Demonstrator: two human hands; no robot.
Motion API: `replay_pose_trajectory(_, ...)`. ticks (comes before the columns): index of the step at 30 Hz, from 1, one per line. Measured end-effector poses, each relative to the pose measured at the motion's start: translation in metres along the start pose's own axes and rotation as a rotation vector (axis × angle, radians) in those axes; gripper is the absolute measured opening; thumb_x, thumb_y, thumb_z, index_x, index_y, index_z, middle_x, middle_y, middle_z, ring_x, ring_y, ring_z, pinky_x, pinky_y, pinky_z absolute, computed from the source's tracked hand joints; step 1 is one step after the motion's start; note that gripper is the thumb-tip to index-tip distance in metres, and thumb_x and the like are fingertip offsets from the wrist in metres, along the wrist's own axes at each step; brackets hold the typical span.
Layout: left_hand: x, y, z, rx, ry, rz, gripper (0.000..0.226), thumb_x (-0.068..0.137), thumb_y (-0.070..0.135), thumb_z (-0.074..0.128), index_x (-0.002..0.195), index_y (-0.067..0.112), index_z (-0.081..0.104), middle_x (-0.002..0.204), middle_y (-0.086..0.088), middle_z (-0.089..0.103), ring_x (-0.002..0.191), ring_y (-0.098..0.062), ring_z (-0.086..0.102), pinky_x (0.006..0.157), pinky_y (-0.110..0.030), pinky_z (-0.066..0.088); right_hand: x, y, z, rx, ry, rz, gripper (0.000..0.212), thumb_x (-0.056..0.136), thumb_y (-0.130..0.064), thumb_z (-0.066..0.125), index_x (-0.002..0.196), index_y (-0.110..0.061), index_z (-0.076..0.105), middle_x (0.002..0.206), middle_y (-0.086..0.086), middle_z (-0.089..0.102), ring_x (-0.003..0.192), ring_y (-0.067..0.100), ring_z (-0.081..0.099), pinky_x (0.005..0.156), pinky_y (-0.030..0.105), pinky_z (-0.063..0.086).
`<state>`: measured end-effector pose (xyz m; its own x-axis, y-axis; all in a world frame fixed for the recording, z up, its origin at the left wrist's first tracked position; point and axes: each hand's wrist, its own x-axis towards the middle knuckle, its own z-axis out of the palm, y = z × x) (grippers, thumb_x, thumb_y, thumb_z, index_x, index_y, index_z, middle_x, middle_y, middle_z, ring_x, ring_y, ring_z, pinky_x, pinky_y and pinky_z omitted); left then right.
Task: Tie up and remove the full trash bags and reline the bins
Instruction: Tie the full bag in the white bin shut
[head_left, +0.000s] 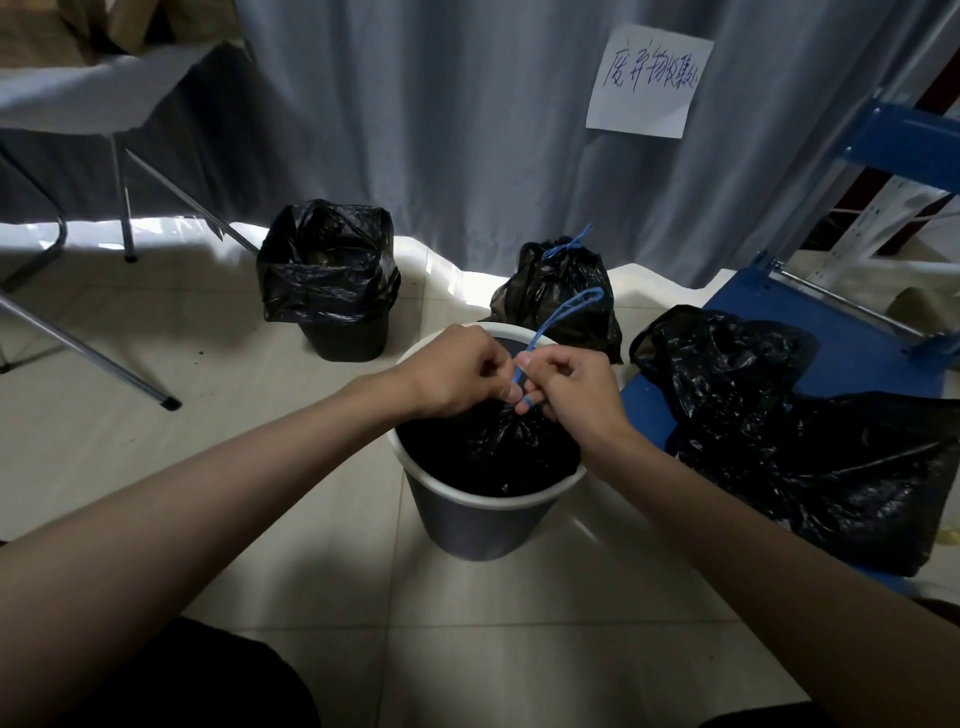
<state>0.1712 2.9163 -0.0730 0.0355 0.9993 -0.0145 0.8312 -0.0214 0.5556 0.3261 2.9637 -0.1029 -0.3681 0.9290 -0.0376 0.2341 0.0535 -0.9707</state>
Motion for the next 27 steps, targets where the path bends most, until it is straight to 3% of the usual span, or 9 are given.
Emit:
replay_pose_trajectory(4,-0.005,0.010,0.004,0.213,0.111,0.053,0.019,0.080,0.036,0.074,0.070,0.023,0.063,0.078,0.002,0.066,0.077,-0.021,0.061,0.067,-0.033,0.048,0.002,0.000,0.002,0.060,-0.008,0.161,0.022,0.095,-0.015,0.061,0.077,-0.007,0.069,0.063,0.006,0.058,0.051,0.012,0.060,0.044,0.022,0.036)
replay_pose_trajectory(9,-0.020,0.025,0.011,0.370,0.291,0.101,0.022,0.084,0.047,0.065,0.091,0.025,0.065,0.100,0.006,0.064,0.094,-0.022,0.061,0.064,-0.030,0.034,0.003,-0.003,0.002,0.126,-0.039,0.234,0.025,0.093,-0.009,0.059,0.068,-0.009,0.066,0.055,0.005,0.058,0.048,0.011,0.052,0.042,0.020,0.034)
replay_pose_trajectory(12,-0.024,0.029,0.011,0.386,0.318,0.123,0.028,0.087,0.046,0.062,0.106,0.026,0.065,0.109,0.007,0.063,0.100,-0.022,0.061,0.068,-0.033,0.039,0.002,-0.005,0.002,0.175,-0.046,0.286,0.022,0.092,-0.007,0.060,0.071,-0.007,0.066,0.055,0.006,0.059,0.047,0.009,0.053,0.041,0.018,0.033)
replay_pose_trajectory(17,-0.027,0.035,0.008,0.434,0.282,0.150,0.028,0.093,0.043,0.056,0.105,0.024,0.071,0.100,0.004,0.060,0.096,-0.024,0.060,0.064,-0.030,0.028,0.000,-0.009,0.000,0.223,-0.055,0.320,0.021,0.092,-0.008,0.061,0.072,-0.006,0.068,0.052,0.004,0.059,0.045,0.008,0.053,0.041,0.017,0.034)
replay_pose_trajectory(23,-0.025,0.029,0.006,0.398,0.272,0.242,0.021,0.090,0.039,0.057,0.098,0.028,0.072,0.090,0.004,0.061,0.088,-0.026,0.060,0.061,-0.031,0.028,-0.001,-0.006,-0.001,0.221,-0.090,0.289,0.015,0.090,-0.008,0.064,0.077,-0.006,0.071,0.056,0.004,0.060,0.047,0.008,0.052,0.041,0.017,0.032)
replay_pose_trajectory(27,-0.019,0.024,0.004,0.012,0.199,0.013,0.006,0.078,0.026,0.073,0.079,0.027,0.079,0.075,0.008,0.069,0.075,-0.011,0.064,0.065,-0.028,0.048,0.001,-0.009,-0.003,0.233,-0.027,0.209,0.016,0.092,-0.003,0.058,0.103,-0.008,0.068,0.064,0.006,0.057,0.042,0.008,0.053,0.039,0.017,0.034)
